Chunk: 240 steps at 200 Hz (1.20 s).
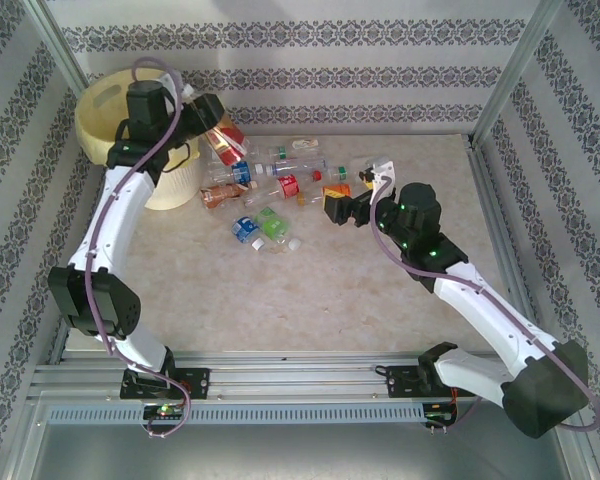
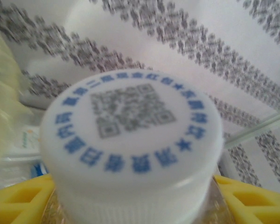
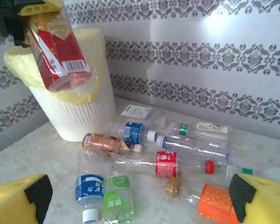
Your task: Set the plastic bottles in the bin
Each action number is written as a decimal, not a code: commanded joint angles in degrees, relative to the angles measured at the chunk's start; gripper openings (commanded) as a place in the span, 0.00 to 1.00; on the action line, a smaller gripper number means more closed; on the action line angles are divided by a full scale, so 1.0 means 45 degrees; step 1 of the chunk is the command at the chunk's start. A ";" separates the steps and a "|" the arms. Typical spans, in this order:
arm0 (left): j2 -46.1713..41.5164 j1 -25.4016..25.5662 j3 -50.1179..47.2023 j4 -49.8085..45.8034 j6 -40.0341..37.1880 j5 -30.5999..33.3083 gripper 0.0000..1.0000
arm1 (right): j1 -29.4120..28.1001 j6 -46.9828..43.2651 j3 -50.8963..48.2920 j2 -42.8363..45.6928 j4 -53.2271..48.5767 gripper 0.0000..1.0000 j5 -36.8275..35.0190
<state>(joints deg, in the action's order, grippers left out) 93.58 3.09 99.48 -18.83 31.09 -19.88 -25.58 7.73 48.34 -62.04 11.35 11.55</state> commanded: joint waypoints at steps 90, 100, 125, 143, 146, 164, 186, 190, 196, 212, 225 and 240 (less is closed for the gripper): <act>0.0258 -0.1498 0.2564 0.1000 -0.4826 0.5990 0.53 | 0.0212 0.0334 0.0018 0.0078 0.0816 0.98 -0.0404; 0.0474 -0.1678 0.2734 0.0906 -0.4877 0.6147 0.53 | 0.0216 0.0354 0.0040 0.0042 0.0801 0.98 -0.0386; 0.1141 -0.2124 0.3024 0.0689 -0.4713 0.6050 0.53 | 0.0216 0.0401 0.0135 -0.0041 0.0690 0.98 -0.0398; 0.1781 -0.2388 0.3323 0.0703 -0.4605 0.5595 0.53 | 0.0217 0.0474 0.0214 -0.0071 0.0549 0.98 -0.0400; 0.1904 -0.2423 0.3398 0.0734 -0.4605 0.5414 0.53 | 0.0217 0.0488 0.0232 -0.0072 0.0529 0.98 -0.0399; 0.2720 -0.2635 0.3995 0.0706 -0.4580 0.4680 0.54 | 0.0216 0.0603 0.0369 -0.0066 0.0277 0.98 -0.0339; 0.3652 -0.2772 0.4984 0.0239 -0.4978 0.3941 0.54 | 0.0216 0.0584 0.0523 0.0012 -0.0182 0.98 -0.0314; 0.3785 -0.2791 0.5096 0.0176 -0.5132 0.3690 0.54 | 0.0218 0.0597 0.0514 0.0034 -0.0253 0.98 -0.0330; 0.3940 -0.2815 0.5214 0.0125 -0.5365 0.3236 0.54 | 0.0215 0.0588 0.0509 0.0061 -0.0303 0.98 -0.0358; 0.4202 -0.2816 0.5181 0.0160 -0.5897 0.2204 0.54 | 0.0216 0.0660 0.0450 0.0163 -0.0392 0.98 -0.0486; 0.4419 -0.2836 0.5157 0.0105 -0.6234 0.1581 0.54 | 0.0216 0.0724 0.0486 0.0207 -0.0491 0.98 -0.0526; 0.4693 -0.2836 0.5235 -0.0033 -0.6507 0.1233 0.54 | 0.0217 0.0740 0.0619 0.0241 -0.0670 0.98 -0.0538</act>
<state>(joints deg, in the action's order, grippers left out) 113.95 -9.13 120.49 -17.82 6.37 -7.90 -24.86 9.98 48.80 -62.28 9.61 9.65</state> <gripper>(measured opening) 0.648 0.980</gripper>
